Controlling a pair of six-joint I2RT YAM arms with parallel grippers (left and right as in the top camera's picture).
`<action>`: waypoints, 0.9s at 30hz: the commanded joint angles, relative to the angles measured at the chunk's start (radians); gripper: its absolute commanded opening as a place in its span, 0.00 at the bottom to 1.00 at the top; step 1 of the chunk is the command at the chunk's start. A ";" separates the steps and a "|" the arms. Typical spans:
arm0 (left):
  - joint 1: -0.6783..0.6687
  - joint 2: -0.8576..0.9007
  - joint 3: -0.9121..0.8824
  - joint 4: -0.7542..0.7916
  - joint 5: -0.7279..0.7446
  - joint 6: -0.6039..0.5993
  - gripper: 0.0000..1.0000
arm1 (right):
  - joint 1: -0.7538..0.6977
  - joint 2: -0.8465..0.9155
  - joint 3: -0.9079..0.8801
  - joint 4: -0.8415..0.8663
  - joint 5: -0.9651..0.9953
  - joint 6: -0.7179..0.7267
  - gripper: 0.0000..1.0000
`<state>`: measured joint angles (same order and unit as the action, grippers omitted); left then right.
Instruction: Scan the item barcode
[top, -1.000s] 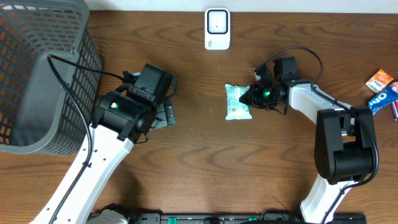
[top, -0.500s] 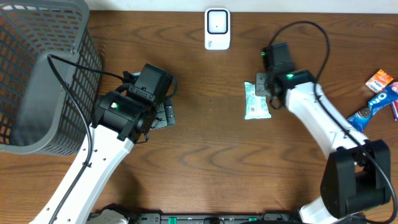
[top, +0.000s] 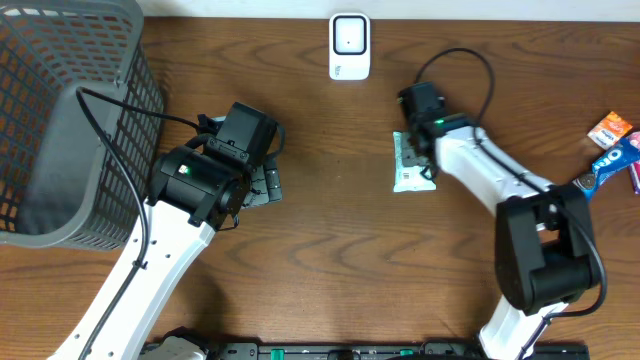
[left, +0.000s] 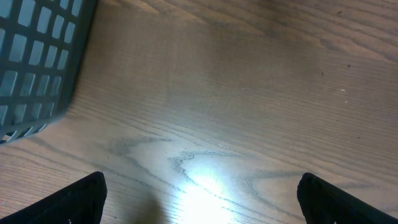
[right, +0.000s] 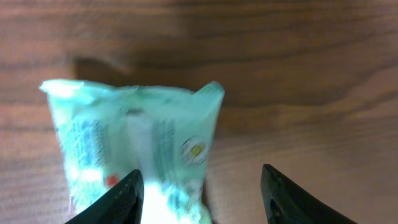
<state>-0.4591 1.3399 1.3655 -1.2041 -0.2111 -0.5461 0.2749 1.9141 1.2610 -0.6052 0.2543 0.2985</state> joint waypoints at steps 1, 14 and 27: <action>0.003 0.006 -0.002 -0.003 -0.002 -0.002 0.98 | -0.093 -0.005 0.002 0.007 -0.248 0.007 0.56; 0.003 0.006 -0.002 -0.003 -0.002 -0.002 0.98 | -0.277 0.036 -0.059 0.130 -0.884 -0.053 0.57; 0.003 0.007 -0.002 -0.003 -0.002 -0.002 0.98 | -0.268 0.208 -0.064 0.145 -0.753 -0.008 0.11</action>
<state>-0.4591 1.3399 1.3655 -1.2041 -0.2111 -0.5461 0.0017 2.0312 1.2243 -0.4469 -0.5537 0.2813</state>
